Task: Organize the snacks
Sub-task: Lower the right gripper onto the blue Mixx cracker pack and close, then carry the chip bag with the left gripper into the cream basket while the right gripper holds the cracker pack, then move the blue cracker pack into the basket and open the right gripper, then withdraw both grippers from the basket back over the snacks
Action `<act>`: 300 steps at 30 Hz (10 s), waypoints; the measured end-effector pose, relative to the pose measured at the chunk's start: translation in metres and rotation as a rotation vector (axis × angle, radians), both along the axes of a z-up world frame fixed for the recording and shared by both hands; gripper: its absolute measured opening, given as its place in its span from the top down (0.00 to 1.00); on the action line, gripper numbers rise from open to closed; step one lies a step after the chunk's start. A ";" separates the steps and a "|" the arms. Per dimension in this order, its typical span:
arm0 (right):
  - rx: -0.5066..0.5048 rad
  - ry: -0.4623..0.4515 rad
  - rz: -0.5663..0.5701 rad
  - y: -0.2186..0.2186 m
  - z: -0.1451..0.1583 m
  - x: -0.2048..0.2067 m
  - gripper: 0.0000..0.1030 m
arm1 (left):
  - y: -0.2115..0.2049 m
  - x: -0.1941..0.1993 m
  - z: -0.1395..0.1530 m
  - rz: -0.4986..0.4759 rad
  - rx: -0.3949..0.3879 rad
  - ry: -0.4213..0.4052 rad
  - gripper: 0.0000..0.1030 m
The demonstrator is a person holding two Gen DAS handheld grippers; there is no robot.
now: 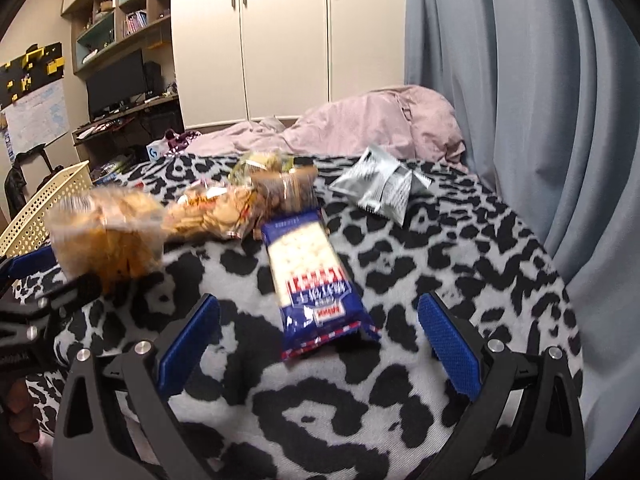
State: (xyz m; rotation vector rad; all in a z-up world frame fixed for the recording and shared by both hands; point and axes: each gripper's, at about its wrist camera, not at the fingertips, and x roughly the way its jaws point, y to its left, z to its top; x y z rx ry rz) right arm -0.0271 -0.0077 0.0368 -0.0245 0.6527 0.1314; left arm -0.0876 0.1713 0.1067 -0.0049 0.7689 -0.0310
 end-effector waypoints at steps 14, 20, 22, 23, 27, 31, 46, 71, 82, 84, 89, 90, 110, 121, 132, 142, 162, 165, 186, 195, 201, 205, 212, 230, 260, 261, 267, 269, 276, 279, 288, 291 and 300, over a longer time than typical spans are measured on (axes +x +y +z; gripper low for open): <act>-0.004 0.083 0.076 0.012 -0.010 0.031 0.05 | -0.008 0.000 0.004 -0.153 -0.028 0.011 0.02; -0.004 0.093 0.090 0.016 -0.008 0.039 0.05 | -0.013 0.006 0.005 -0.198 -0.004 -0.006 0.02; -0.006 0.097 0.094 0.018 -0.008 0.041 0.05 | -0.014 0.008 0.006 -0.206 -0.002 -0.011 0.02; -0.009 0.099 0.096 0.019 -0.007 0.042 0.05 | -0.014 0.009 0.007 -0.210 -0.002 -0.011 0.02; -0.018 0.109 0.100 0.021 -0.008 0.047 0.05 | -0.014 0.013 0.008 -0.228 -0.009 -0.007 0.02; -0.014 0.127 0.098 0.021 -0.010 0.052 0.05 | -0.010 0.018 0.008 -0.239 -0.035 -0.005 0.02; 0.011 0.158 0.080 0.016 -0.018 0.059 0.43 | -0.014 0.036 0.007 -0.290 -0.079 -0.020 0.06; 0.073 0.131 0.047 -0.001 -0.009 0.050 0.40 | -0.011 0.029 0.022 -0.269 -0.115 -0.033 0.15; 0.039 0.162 0.044 0.005 -0.018 0.067 0.34 | -0.029 0.030 0.010 -0.297 -0.040 -0.042 0.05; 0.026 0.161 0.045 0.007 -0.019 0.069 0.44 | -0.029 0.032 0.009 -0.297 -0.040 -0.046 0.05; 0.032 0.152 0.031 0.004 -0.017 0.066 0.57 | -0.028 0.033 0.010 -0.290 -0.059 -0.053 0.14; 0.041 0.150 0.030 0.003 -0.017 0.064 0.57 | -0.026 0.033 0.011 -0.285 -0.066 -0.052 0.16; 0.102 0.048 0.060 0.014 0.021 0.035 0.57 | 0.016 0.009 0.069 -0.198 -0.120 -0.198 0.23; 0.108 0.083 0.064 0.015 0.008 0.041 0.57 | 0.016 0.027 0.027 -0.206 -0.066 -0.105 0.18; 0.115 0.104 0.069 0.017 -0.001 0.048 0.57 | 0.029 0.051 -0.003 -0.178 -0.079 -0.008 0.08; 0.121 0.105 0.068 0.018 -0.003 0.048 0.57 | 0.036 0.065 -0.010 -0.181 -0.160 0.024 0.33; 0.138 0.028 0.112 0.038 0.028 0.032 0.57 | 0.066 0.026 0.046 -0.022 -0.023 -0.178 0.34; 0.135 0.024 0.131 0.048 0.031 0.032 0.57 | 0.080 0.025 0.048 0.022 -0.015 -0.185 0.34; 0.110 0.041 0.286 0.123 0.036 0.043 0.57 | 0.202 -0.008 0.066 0.362 0.063 -0.254 0.34; 0.088 0.059 0.346 0.153 0.031 0.045 0.57 | 0.254 -0.017 0.056 0.505 0.055 -0.231 0.34; 0.077 0.067 0.378 0.171 0.030 0.047 0.57 | 0.279 -0.019 0.046 0.562 0.044 -0.207 0.34; 0.069 0.070 0.404 0.183 0.030 0.048 0.57 | 0.290 -0.020 0.039 0.588 0.041 -0.190 0.34; 0.057 0.071 0.447 0.205 0.031 0.047 0.57 | 0.300 -0.021 0.029 0.610 0.028 -0.162 0.34; 0.050 0.064 0.568 0.260 0.038 0.048 0.57 | 0.313 -0.025 0.027 0.675 0.043 -0.163 0.02; 0.128 0.045 0.802 0.426 0.069 0.079 0.57 | 0.343 -0.050 0.019 0.778 0.018 -0.150 0.02; 0.128 0.049 0.803 0.429 0.067 0.080 0.57 | 0.343 -0.050 0.018 0.780 0.018 -0.148 0.02; 0.145 0.054 0.820 0.438 0.062 0.084 0.40 | 0.342 -0.047 0.016 0.788 0.031 -0.130 0.02; 0.156 0.044 0.806 0.436 0.062 0.085 0.33 | 0.342 -0.046 0.016 0.789 0.036 -0.128 0.02; 0.152 0.057 0.800 0.429 0.058 0.084 0.33 | 0.341 -0.044 0.019 0.787 0.042 -0.126 0.02; 0.155 0.061 0.796 0.424 0.058 0.083 0.33 | 0.340 -0.043 0.020 0.787 0.048 -0.122 0.02; 0.180 0.048 0.751 0.399 0.057 0.083 0.15 | 0.334 -0.040 0.021 0.782 0.052 -0.104 0.02; 0.191 0.052 0.729 0.387 0.056 0.085 0.12 | 0.329 -0.037 0.022 0.773 0.067 -0.101 0.02; 0.213 0.058 0.666 0.349 0.051 0.088 0.07 | 0.303 -0.028 0.032 0.735 0.119 -0.105 0.02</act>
